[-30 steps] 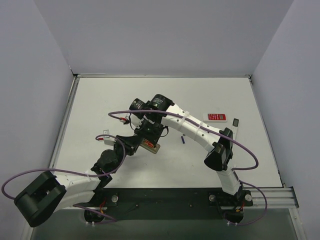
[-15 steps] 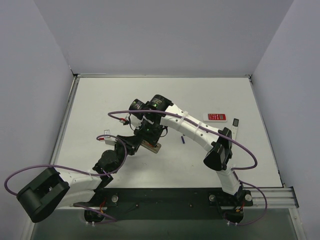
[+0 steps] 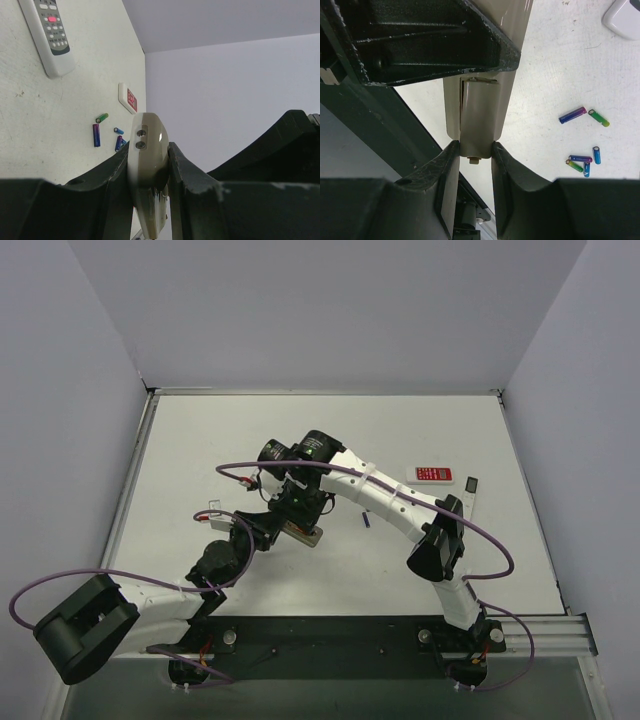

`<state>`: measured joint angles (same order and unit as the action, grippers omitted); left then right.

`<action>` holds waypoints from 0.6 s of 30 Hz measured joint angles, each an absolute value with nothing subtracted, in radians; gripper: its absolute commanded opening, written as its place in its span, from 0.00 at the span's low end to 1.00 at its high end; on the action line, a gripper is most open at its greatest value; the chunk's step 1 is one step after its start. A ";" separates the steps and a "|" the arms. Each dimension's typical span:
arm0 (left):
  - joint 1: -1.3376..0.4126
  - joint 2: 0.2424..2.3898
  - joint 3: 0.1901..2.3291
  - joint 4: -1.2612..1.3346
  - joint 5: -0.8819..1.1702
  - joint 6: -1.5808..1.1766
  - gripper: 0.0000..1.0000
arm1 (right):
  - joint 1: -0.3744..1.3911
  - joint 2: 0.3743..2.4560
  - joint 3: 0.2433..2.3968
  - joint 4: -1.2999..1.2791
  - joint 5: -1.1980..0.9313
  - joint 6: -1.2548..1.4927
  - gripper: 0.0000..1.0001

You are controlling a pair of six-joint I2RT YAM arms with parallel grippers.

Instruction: Load the batteries into the remote control

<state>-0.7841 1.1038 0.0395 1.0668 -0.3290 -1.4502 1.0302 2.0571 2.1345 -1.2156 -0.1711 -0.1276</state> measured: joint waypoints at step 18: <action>-0.791 1.067 0.039 1.058 -0.342 -1.439 0.00 | 1.056 2.057 2.134 -1.208 -0.126 -0.132 0.00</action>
